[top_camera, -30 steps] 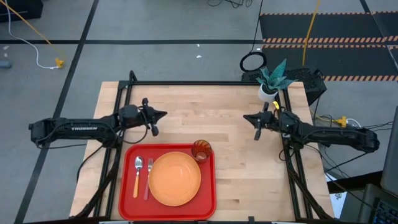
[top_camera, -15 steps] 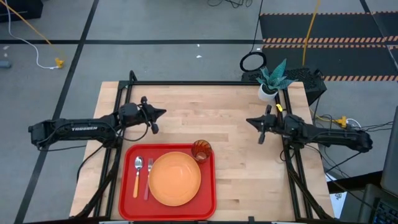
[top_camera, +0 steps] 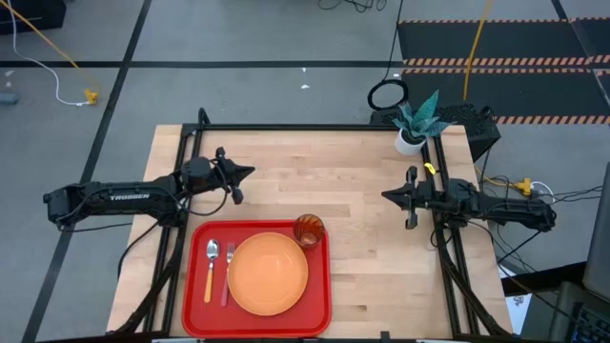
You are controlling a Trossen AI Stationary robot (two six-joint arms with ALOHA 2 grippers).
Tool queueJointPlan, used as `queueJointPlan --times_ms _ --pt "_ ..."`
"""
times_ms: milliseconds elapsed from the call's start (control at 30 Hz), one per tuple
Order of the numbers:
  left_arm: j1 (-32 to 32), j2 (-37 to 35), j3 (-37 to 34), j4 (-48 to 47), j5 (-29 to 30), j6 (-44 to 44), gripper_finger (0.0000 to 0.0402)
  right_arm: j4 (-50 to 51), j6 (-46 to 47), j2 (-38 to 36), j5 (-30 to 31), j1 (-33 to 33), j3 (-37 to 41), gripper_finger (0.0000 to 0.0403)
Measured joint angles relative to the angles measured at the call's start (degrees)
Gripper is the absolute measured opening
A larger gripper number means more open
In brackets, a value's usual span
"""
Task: Pick and place plate/cup/fork/spoon on tray
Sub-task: Return to Home Position
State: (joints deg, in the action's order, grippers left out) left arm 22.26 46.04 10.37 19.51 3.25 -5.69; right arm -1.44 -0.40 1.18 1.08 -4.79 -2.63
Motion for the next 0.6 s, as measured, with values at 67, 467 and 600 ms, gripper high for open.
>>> queueJointPlan --times_ms 67,467,600 --pt "0.0 0.0 0.0 0.0 0.0 0.0 0.0017 0.9 0.2 -1.2 0.5 0.1 0.0 0.0000" --pt "0.0 0.0 0.0 0.4 0.1 0.0 0.0017 2.8 2.2 -1.0 1.7 0.1 0.0 0.0000" --pt "0.0 0.0 0.0 0.5 0.1 0.0 0.0017 2.9 3.2 -1.0 1.7 0.6 0.0 0.0000"
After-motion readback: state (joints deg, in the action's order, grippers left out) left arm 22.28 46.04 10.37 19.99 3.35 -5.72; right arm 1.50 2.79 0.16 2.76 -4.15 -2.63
